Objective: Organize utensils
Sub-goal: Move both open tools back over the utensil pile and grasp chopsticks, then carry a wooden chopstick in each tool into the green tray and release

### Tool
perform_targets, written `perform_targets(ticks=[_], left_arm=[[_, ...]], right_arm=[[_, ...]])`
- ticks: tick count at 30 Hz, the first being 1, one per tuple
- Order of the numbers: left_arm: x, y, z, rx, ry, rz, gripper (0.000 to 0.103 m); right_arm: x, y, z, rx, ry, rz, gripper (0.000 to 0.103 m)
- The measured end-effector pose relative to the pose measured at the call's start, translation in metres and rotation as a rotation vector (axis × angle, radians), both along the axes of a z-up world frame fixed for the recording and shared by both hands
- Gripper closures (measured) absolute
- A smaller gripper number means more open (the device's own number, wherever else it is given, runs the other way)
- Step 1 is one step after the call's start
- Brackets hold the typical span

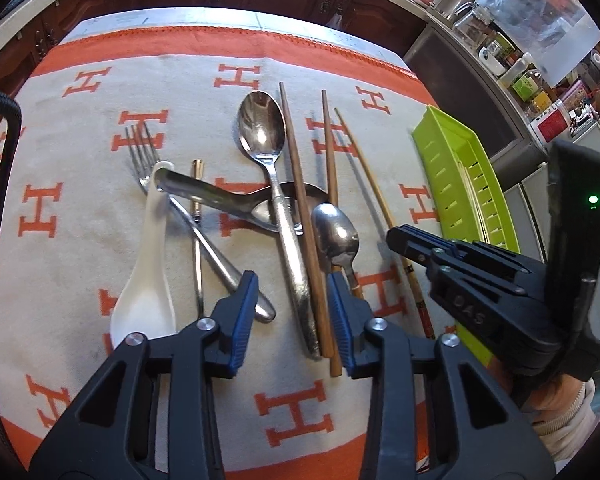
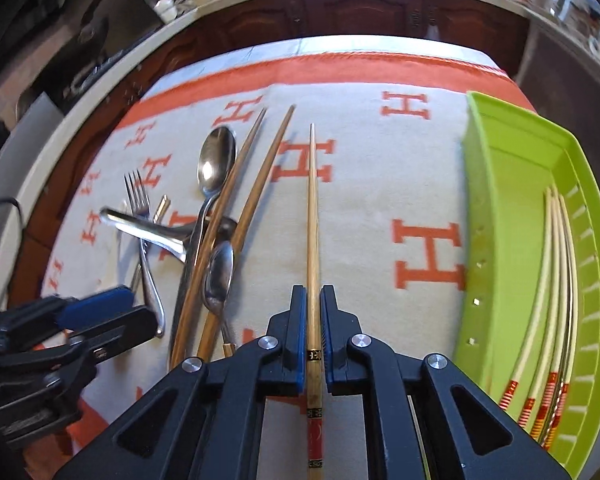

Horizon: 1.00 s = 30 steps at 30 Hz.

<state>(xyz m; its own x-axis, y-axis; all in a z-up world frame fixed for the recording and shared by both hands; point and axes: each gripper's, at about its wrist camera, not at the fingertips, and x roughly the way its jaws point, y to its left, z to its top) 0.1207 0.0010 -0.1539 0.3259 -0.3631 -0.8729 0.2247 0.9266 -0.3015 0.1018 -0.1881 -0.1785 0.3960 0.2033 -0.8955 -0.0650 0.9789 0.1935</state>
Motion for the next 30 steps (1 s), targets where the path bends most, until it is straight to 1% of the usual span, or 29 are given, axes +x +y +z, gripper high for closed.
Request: perform_targets(ticks=[2, 4, 10, 21, 26, 30], left_arm=[[0.004, -0.007, -0.003, 0.014, 0.003, -0.007, 0.077], [0.005, -0.012, -0.006, 0.025, 0.01, -0.01, 0.085], [0.014, -0.022, -0.015, 0.031, 0.037, -0.01, 0.094], [0.019, -0.038, -0.016, 0.073, 0.015, -0.023, 0.095], [0.02, -0.048, -0.014, 0.088, 0.002, -0.045, 0.095], [0.022, -0.051, -0.018, 0.106, 0.007, -0.048, 0.095]], right_arm=[[-0.002, -0.009, 0.006, 0.034, -0.008, -0.013, 0.097], [-0.005, -0.013, 0.011, 0.05, -0.017, -0.018, 0.097], [-0.012, -0.024, 0.018, 0.084, -0.032, -0.026, 0.097], [-0.02, -0.042, 0.017, 0.133, -0.033, -0.048, 0.097], [-0.023, -0.048, 0.017, 0.145, -0.034, -0.056, 0.097], [-0.024, -0.053, 0.019, 0.156, -0.038, -0.068, 0.097]])
